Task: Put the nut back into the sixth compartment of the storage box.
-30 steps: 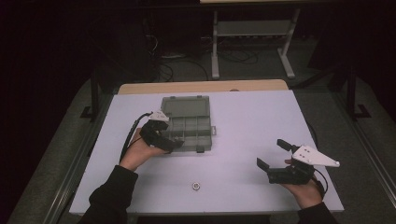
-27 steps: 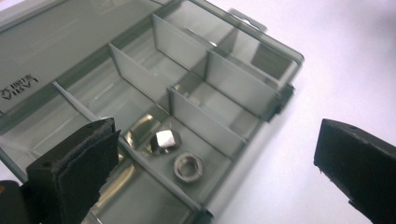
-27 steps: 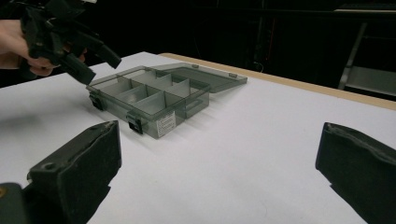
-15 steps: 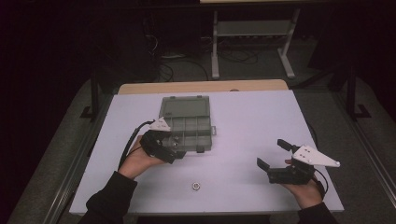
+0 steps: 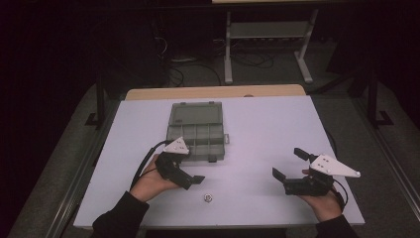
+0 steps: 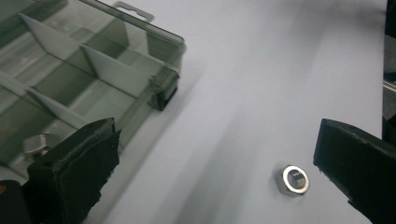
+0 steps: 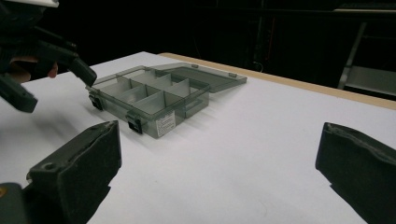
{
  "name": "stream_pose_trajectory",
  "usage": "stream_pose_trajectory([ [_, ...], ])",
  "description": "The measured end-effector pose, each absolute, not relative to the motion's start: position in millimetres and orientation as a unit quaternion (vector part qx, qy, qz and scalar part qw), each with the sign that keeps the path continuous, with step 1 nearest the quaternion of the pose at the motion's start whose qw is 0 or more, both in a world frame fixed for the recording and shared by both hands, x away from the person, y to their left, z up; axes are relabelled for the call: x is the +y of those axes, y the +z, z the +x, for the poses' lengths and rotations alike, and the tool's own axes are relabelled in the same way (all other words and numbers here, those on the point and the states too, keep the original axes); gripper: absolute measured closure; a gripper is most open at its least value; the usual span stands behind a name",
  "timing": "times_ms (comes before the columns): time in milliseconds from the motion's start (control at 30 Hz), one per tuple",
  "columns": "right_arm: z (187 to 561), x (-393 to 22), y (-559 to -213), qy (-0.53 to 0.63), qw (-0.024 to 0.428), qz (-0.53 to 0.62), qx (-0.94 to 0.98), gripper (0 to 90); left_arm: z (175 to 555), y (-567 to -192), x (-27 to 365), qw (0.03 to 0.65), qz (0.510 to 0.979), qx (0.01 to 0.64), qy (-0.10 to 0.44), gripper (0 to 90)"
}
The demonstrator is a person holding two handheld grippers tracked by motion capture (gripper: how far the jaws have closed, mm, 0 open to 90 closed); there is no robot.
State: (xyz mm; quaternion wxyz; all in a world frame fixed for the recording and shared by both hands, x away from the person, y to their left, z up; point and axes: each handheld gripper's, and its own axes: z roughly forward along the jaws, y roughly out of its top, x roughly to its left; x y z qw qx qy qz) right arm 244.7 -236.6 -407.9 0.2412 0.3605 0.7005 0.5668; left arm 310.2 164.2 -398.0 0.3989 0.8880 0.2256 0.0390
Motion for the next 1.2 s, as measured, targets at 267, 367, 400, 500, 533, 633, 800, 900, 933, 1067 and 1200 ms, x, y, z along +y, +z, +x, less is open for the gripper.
stream_pose_trajectory([
  [267, 244.9, -237.0, -407.8, 0.567, 0.242, 0.360, 0.700, 0.0, 295.8, -405.0, 159.3, 0.397, 0.893, 0.210, 0.031, 1.6],
  [367, 244.7, -236.6, -407.9, 0.567, 0.241, 0.360, 0.701, 0.0, 290.5, -407.7, 156.8, 0.399, 0.893, 0.206, 0.028, 6.3],
  [400, 244.7, -236.5, -407.9, 0.567, 0.241, 0.360, 0.701, 0.0, 289.0, -408.0, 156.3, 0.398, 0.894, 0.202, 0.027, 8.2],
  [500, 244.6, -236.5, -407.8, 0.567, 0.242, 0.360, 0.701, 0.0, 284.4, -409.4, 153.4, 0.401, 0.894, 0.200, 0.020, 14.8],
  [533, 244.6, -236.5, -407.8, 0.567, 0.241, 0.360, 0.701, 0.0, 282.7, -410.1, 152.7, 0.398, 0.896, 0.197, 0.017, 17.0],
  [633, 244.8, -236.4, -407.9, 0.566, 0.241, 0.361, 0.701, 0.0, 279.4, -414.0, 149.8, 0.393, 0.901, 0.183, 0.007, 26.7],
  [800, 244.8, -236.2, -407.9, 0.566, 0.242, 0.359, 0.701, 0.0, 277.4, -419.4, 145.4, 0.381, 0.908, 0.172, -0.010, 38.2],
  [900, 244.9, -236.1, -408.0, 0.566, 0.242, 0.360, 0.701, 0.0, 276.1, -422.4, 142.5, 0.377, 0.910, 0.172, -0.017, 43.2],
  [933, 245.1, -236.1, -408.0, 0.567, 0.243, 0.358, 0.701, 0.0, 276.1, -422.7, 141.9, 0.373, 0.912, 0.171, -0.019, 44.7],
  [1067, 245.2, -236.2, -408.1, 0.566, 0.243, 0.359, 0.701, 0.0, 274.8, -427.3, 138.3, 0.366, 0.912, 0.183, -0.021, 47.5],
  [1200, 245.1, -236.1, -408.1, 0.566, 0.242, 0.358, 0.702, 0.0, 273.9, -432.5, 134.4, 0.356, 0.916, 0.182, -0.025, 49.4],
])
